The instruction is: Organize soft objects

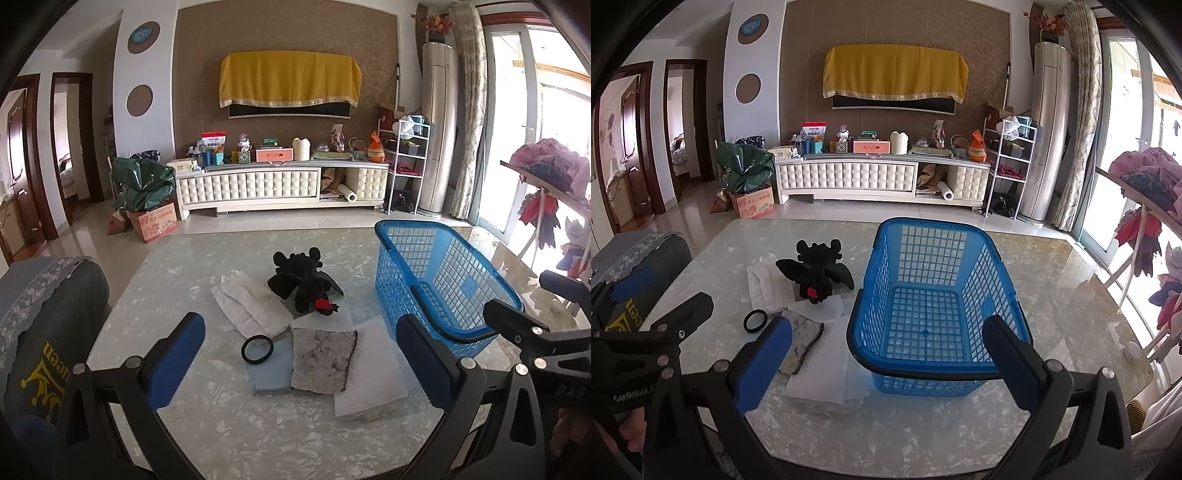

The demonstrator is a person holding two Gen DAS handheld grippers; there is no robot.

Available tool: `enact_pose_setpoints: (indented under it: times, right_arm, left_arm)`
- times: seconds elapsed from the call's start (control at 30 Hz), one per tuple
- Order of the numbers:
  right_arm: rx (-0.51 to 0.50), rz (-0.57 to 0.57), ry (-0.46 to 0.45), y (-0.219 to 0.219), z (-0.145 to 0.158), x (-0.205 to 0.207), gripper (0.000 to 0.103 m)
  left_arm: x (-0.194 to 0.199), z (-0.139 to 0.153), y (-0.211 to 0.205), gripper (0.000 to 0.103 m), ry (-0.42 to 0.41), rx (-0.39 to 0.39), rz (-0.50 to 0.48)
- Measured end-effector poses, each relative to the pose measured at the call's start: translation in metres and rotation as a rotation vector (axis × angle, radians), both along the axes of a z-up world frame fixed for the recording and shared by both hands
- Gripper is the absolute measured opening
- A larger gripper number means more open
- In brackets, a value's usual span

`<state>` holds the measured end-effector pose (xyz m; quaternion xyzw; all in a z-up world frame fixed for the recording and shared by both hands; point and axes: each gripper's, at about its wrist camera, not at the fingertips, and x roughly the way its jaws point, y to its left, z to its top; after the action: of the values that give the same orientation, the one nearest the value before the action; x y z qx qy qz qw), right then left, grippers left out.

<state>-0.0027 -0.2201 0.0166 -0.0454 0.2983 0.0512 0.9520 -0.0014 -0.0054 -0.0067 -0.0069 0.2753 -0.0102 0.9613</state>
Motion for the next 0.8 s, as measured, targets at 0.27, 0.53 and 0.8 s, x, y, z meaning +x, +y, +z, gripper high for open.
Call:
enact_pose_setpoints:
  times: [0.27,0.53,0.8]
  right_arm:
    - [-0.005,-0.002,0.0,0.0,-0.001,0.0,0.103]
    - [-0.016,-0.015,-0.01,-0.002,0.002,-0.003,0.103]
    - [0.016,-0.042,-0.061,-0.012,0.008,-0.003,0.103]
  left_arm:
    - [-0.002,0.002,-0.001,0.103,-0.006,0.005,0.003]
    - [-0.002,0.003,0.001,0.103,-0.007,-0.006,0.001]
    - [0.007,0.005,-0.002,0.103,0.014,0.019,-0.009]
